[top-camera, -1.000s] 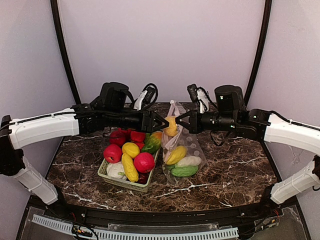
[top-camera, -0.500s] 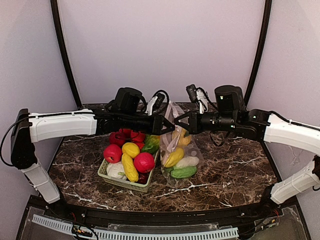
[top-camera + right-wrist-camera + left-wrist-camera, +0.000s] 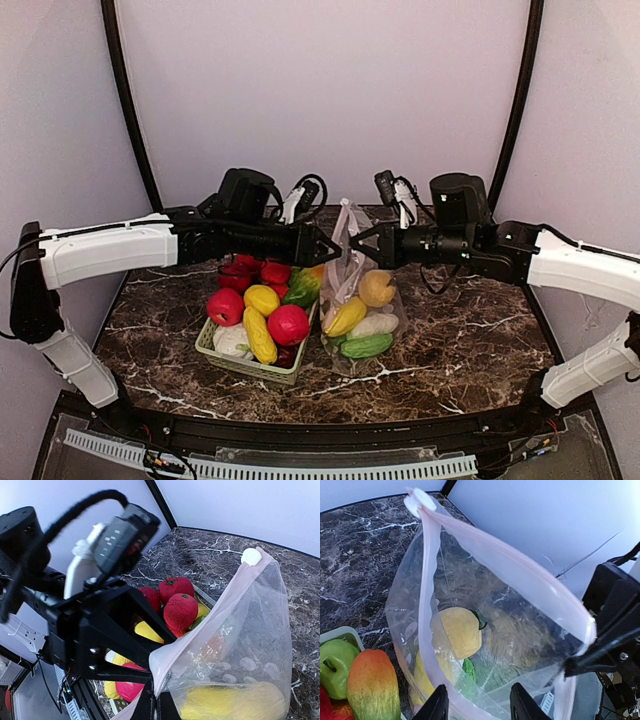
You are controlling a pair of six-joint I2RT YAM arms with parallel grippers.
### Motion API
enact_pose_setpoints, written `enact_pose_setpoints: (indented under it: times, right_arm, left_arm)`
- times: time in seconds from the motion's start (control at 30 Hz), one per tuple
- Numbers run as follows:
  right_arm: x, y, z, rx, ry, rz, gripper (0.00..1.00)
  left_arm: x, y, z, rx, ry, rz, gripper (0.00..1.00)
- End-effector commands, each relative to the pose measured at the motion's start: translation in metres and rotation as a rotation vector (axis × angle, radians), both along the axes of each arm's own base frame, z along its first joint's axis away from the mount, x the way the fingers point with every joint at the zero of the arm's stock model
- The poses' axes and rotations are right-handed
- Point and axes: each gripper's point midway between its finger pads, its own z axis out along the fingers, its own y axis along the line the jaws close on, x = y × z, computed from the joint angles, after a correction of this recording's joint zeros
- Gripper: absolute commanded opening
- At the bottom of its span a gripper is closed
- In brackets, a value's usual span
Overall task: Place the food in the zip-top bag and seal the zipper
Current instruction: Adjust the zipper food storage bag at the center of the board.
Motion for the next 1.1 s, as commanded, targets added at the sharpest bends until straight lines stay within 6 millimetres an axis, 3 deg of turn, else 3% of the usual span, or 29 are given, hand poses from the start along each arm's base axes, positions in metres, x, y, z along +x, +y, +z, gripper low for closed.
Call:
enact_pose_setpoints:
  times: [0.0,0.27,0.87,1.07]
  right_arm:
    - [0.006,-0.006,0.011,0.036,-0.025,-0.031,0.00]
    - [0.006,-0.003,0.009,0.035,-0.018,-0.018,0.00]
    - [0.006,-0.002,0.006,0.032,-0.009,-0.018,0.00]
    - [0.006,-0.004,0.004,0.028,-0.010,-0.026,0.00]
  left_arm:
    - [-0.011,0.033,0.027,0.006,-0.036,0.064,0.47]
    - [-0.010,0.037,0.012,-0.005,0.055,0.113,0.51]
    - [0.007,0.011,-0.016,-0.044,0.155,0.077,0.37]
    - [0.009,0.004,-0.016,-0.059,0.161,0.061,0.29]
